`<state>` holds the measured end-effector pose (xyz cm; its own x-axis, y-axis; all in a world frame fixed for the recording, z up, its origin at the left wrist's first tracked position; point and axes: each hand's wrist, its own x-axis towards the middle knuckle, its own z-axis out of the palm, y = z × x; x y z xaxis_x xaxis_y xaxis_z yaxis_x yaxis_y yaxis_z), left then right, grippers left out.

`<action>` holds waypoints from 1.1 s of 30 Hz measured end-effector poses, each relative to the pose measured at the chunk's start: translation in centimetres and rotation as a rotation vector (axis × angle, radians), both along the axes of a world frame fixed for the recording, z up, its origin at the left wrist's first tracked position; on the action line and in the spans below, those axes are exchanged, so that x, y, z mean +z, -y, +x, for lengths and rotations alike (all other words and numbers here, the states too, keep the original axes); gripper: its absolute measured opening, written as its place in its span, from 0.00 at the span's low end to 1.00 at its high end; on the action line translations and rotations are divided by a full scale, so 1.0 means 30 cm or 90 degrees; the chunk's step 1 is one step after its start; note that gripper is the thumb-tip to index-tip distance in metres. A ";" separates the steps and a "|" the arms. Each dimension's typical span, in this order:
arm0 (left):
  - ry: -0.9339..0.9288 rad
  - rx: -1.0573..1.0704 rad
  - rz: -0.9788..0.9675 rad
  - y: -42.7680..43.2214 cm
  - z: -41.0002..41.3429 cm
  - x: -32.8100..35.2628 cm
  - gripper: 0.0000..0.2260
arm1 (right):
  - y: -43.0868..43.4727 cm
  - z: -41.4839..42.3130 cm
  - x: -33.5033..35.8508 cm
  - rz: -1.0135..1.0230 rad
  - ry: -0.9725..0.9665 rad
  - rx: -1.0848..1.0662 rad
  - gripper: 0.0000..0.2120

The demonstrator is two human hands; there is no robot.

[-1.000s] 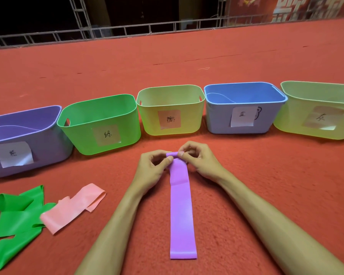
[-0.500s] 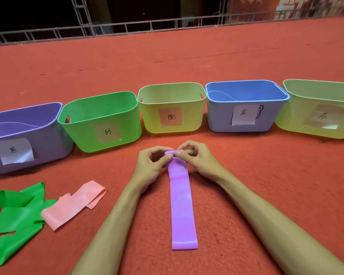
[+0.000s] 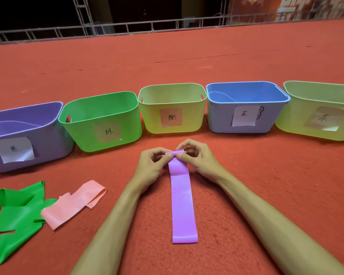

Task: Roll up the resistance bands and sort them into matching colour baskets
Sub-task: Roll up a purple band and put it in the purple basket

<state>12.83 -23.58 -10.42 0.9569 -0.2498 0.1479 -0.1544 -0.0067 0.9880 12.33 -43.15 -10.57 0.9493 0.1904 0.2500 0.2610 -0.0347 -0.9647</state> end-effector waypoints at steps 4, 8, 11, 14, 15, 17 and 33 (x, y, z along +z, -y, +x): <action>0.022 -0.003 -0.017 -0.005 -0.007 0.009 0.04 | -0.013 -0.001 0.000 0.002 -0.042 -0.005 0.10; 0.012 -0.001 -0.038 -0.003 -0.011 0.011 0.06 | -0.014 -0.003 0.004 0.012 -0.053 -0.006 0.07; 0.000 0.008 -0.042 0.001 -0.007 0.015 0.07 | -0.006 -0.006 0.015 0.025 -0.044 0.006 0.06; 0.014 0.015 -0.002 0.006 0.005 0.009 0.05 | -0.002 -0.008 0.023 0.017 -0.038 0.011 0.04; 0.008 0.015 0.000 0.008 0.004 0.008 0.05 | -0.001 -0.009 0.023 0.016 -0.034 0.013 0.05; -0.003 0.015 -0.011 0.007 0.002 0.006 0.06 | 0.001 -0.005 0.019 0.014 -0.025 0.018 0.06; 0.028 0.017 0.022 -0.006 0.003 0.011 0.13 | -0.005 0.007 0.003 -0.009 -0.010 -0.027 0.05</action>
